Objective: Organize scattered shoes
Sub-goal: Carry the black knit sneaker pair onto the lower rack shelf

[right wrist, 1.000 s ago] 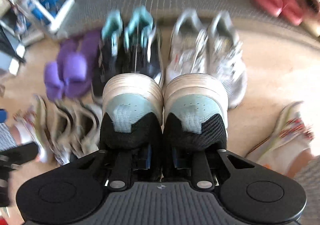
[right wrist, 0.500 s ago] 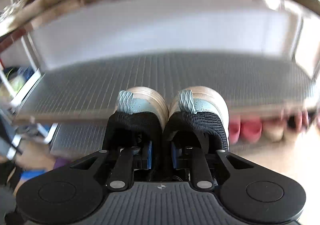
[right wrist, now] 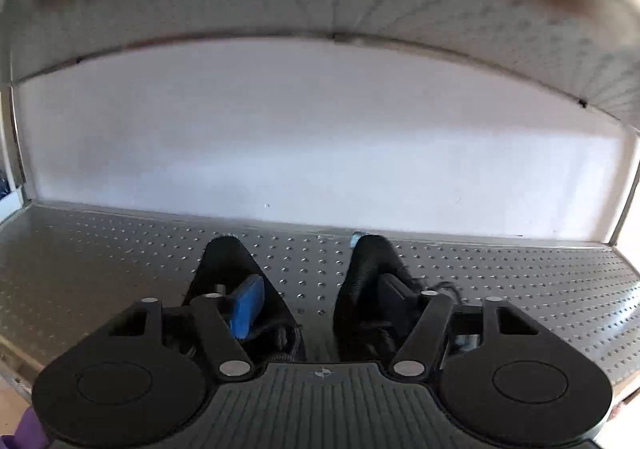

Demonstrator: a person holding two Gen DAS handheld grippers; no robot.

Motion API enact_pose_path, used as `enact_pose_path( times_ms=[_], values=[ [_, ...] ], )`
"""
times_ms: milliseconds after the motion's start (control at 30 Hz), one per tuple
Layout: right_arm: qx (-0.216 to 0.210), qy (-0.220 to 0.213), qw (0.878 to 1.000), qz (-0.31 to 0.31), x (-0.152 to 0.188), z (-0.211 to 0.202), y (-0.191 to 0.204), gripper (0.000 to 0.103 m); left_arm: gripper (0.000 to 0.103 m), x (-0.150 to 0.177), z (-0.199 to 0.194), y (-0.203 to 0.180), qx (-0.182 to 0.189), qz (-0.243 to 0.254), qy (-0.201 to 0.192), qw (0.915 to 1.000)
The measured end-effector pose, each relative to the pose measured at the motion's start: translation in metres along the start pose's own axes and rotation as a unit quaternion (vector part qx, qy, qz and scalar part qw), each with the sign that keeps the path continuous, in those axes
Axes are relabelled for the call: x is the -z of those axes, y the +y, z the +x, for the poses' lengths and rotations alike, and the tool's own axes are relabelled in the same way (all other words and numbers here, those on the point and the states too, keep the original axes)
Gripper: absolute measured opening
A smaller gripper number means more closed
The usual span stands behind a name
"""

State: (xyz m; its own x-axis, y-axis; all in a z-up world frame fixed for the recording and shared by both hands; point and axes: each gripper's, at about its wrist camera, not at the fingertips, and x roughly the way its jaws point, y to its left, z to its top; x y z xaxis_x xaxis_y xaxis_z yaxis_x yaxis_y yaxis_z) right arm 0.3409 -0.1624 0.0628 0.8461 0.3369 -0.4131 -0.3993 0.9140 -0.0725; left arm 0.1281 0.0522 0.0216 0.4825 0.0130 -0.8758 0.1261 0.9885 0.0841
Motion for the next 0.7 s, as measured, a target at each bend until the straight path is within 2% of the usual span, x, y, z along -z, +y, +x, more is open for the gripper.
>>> enact_pose_path(
  times_ms=[133, 167, 233, 300, 333, 433, 533, 633, 700],
  values=[
    [0.000, -0.010, 1.000, 0.006, -0.002, -0.050, -0.017, 0.093, 0.093, 0.001, -0.003, -0.007, 0.003, 0.000, -0.004, 1.0000],
    [-0.004, -0.009, 1.000, 0.012, 0.000, -0.059, -0.022, 0.098, 0.093, 0.002, -0.004, -0.008, 0.005, -0.001, -0.005, 1.0000],
    [-0.024, 0.000, 0.999, 0.033, 0.009, -0.074, -0.032, 0.099, 0.093, 0.003, -0.003, -0.011, 0.009, 0.003, -0.004, 0.9999],
    [-0.049, 0.025, 0.997, 0.046, 0.023, -0.073, -0.035, 0.097, 0.093, 0.006, -0.003, -0.014, 0.009, 0.009, -0.003, 0.9999],
    [-0.058, 0.043, 0.996, 0.044, 0.028, -0.067, -0.035, 0.091, 0.093, 0.007, -0.002, -0.016, 0.008, 0.012, 0.000, 0.9999],
    [-0.065, 0.058, 0.996, 0.022, 0.036, -0.050, -0.035, 0.086, 0.093, 0.009, 0.000, -0.017, 0.010, 0.013, 0.008, 0.9998],
    [-0.066, 0.060, 0.996, 0.026, 0.037, -0.030, -0.030, 0.088, 0.093, 0.008, 0.005, -0.016, 0.010, 0.011, 0.016, 0.9998],
    [-0.084, 0.085, 0.993, 0.019, 0.039, -0.009, -0.024, 0.094, 0.093, 0.007, 0.010, -0.016, 0.008, 0.010, 0.025, 0.9996],
    [-0.088, 0.091, 0.992, 0.006, 0.044, -0.010, -0.019, 0.097, 0.093, 0.007, 0.015, -0.015, 0.010, 0.008, 0.032, 0.9994]
  ],
)
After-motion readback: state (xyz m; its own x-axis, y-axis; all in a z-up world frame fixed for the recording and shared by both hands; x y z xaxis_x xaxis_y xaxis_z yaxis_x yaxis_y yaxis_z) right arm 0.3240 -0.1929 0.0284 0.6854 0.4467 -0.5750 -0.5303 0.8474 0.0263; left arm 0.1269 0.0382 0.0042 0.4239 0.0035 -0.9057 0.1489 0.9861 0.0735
